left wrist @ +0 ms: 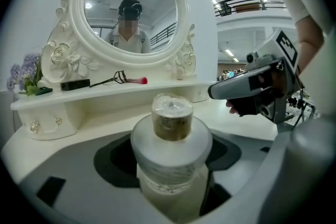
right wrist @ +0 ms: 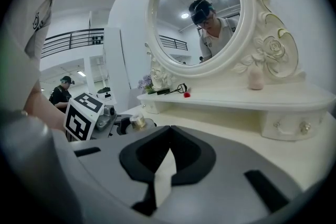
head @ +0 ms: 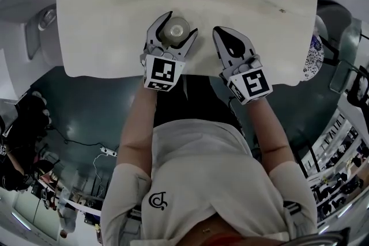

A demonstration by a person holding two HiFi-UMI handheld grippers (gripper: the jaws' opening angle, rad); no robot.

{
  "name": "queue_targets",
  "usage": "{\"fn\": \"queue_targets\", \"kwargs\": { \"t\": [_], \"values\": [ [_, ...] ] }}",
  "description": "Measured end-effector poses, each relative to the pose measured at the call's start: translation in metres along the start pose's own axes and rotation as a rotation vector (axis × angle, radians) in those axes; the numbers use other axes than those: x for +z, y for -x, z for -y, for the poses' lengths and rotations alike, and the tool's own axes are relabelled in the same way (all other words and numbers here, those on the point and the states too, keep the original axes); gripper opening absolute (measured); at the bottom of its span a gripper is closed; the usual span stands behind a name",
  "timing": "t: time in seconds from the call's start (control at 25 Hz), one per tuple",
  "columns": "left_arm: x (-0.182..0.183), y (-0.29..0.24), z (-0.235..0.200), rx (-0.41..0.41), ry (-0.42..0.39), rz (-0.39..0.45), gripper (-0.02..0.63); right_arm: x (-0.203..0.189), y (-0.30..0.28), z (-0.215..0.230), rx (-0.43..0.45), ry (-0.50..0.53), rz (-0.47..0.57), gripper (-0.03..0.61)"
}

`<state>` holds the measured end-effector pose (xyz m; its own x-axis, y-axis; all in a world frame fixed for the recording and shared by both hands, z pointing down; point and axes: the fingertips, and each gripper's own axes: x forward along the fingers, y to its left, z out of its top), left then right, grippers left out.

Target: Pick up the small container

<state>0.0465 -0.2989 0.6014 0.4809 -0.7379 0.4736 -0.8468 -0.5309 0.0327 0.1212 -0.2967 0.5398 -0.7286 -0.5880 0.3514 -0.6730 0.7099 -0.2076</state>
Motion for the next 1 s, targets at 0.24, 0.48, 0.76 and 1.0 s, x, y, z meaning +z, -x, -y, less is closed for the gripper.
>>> {"fn": "queue_targets", "kwargs": {
  "t": [0.24, 0.48, 0.76, 1.0],
  "values": [
    [-0.001, 0.000, 0.002, -0.014, -0.017, -0.021, 0.350, -0.001, 0.005, -0.007, -0.004, -0.003, -0.002, 0.008],
    [0.017, 0.014, 0.006, -0.038, -0.035, -0.009, 0.350, 0.019, 0.009, -0.016, -0.013, 0.023, 0.032, 0.006],
    [0.069, 0.049, -0.001, -0.013, -0.041, 0.076, 0.350, 0.047, 0.022, -0.025, -0.048, 0.041, 0.081, 0.008],
    [0.115, 0.084, -0.002, -0.003, -0.048, 0.145, 0.350, 0.080, 0.043, -0.032, -0.082, 0.109, 0.131, 0.008]
  ]
}}
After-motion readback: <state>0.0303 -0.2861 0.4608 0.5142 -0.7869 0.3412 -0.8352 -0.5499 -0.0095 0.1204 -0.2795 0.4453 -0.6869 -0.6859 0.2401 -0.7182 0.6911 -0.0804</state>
